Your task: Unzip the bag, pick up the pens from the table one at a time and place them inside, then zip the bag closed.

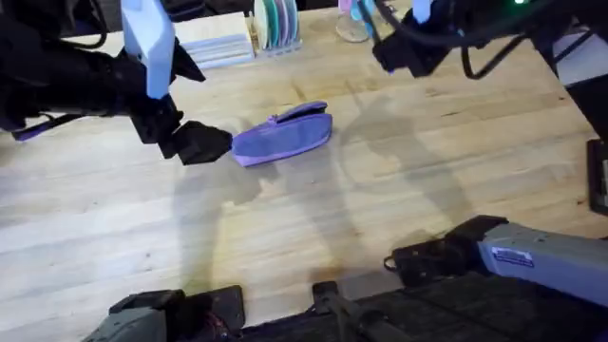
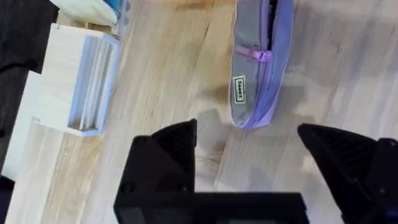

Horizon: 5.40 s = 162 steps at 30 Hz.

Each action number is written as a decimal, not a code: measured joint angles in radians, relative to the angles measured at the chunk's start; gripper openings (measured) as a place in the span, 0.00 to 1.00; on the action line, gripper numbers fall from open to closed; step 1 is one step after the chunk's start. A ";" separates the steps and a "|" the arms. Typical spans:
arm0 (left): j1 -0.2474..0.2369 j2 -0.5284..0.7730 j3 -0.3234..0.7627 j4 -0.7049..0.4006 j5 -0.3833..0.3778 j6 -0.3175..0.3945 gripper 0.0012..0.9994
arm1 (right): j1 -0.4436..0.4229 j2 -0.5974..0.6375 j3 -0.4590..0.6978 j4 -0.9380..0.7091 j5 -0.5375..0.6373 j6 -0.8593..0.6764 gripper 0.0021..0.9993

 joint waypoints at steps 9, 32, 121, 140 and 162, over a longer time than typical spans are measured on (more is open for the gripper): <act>0.000 0.000 0.000 0.000 0.000 0.000 0.99 | 0.006 -0.007 0.000 -0.219 -0.234 -0.484 0.03; 0.000 0.000 0.000 -0.001 0.000 0.000 0.99 | 0.068 0.184 0.001 -0.196 -0.161 -1.066 0.03; 0.052 0.082 0.000 0.002 -0.007 0.003 0.99 | 0.344 0.181 0.004 0.095 -0.090 0.181 1.00; 0.111 0.211 0.000 0.004 0.019 0.204 0.99 | 0.346 0.181 0.004 0.153 -0.227 0.351 1.00; 0.185 0.420 0.000 0.021 0.197 0.379 0.99 | 0.367 0.346 0.004 0.332 -0.254 0.641 1.00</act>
